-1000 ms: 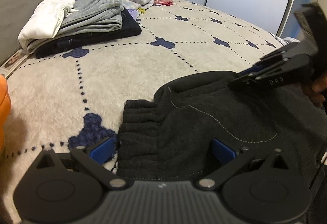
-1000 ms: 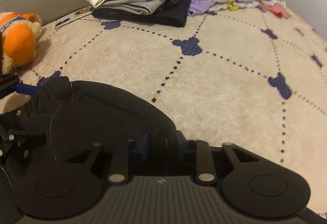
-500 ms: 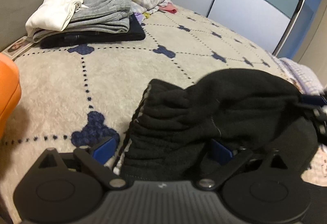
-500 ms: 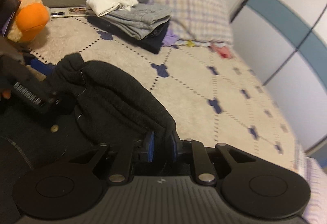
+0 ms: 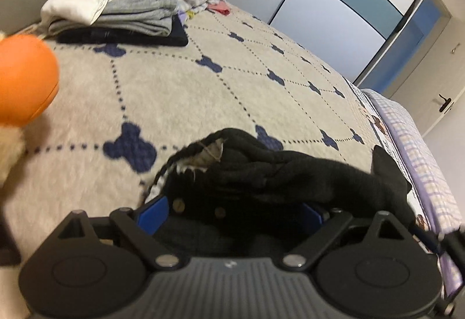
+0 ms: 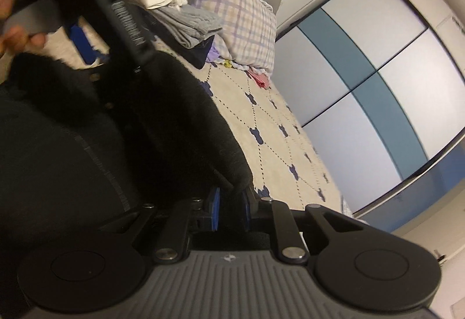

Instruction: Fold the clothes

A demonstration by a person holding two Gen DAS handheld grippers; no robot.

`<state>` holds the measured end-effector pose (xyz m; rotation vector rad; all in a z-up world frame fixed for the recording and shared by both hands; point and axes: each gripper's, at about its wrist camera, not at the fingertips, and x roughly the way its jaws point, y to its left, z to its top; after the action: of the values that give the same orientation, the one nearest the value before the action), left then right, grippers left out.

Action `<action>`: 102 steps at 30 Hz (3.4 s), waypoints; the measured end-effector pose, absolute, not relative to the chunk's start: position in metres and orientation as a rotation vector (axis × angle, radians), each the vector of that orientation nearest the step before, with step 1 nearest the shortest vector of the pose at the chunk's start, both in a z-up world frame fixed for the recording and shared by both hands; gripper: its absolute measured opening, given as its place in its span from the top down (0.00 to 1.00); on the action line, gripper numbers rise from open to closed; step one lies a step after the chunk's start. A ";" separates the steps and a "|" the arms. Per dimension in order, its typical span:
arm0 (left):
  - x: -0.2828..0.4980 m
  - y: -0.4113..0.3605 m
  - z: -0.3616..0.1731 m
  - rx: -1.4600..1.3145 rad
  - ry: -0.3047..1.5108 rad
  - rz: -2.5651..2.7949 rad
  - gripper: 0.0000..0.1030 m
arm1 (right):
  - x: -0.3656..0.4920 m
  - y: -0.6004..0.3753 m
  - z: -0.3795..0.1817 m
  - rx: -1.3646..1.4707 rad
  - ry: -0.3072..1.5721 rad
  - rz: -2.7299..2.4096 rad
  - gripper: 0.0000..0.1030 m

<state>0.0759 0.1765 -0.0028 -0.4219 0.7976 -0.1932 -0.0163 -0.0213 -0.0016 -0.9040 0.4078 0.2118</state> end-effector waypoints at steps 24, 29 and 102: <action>0.008 0.182 -0.006 -0.475 0.822 -0.219 0.13 | -0.001 -0.050 -0.026 -0.432 0.810 0.327 0.95; 0.003 0.189 -0.005 -0.560 0.800 -0.254 0.13 | 0.009 -0.080 -0.006 -0.125 0.855 0.369 0.66; -0.036 0.189 -0.030 -0.546 0.900 -0.256 0.85 | -0.099 -0.166 -0.024 0.312 0.664 0.067 0.90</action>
<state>-0.0362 0.1885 -0.0304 -0.5465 0.9004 -0.2560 -0.0988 -0.1656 -0.0238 0.3115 0.6642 0.0671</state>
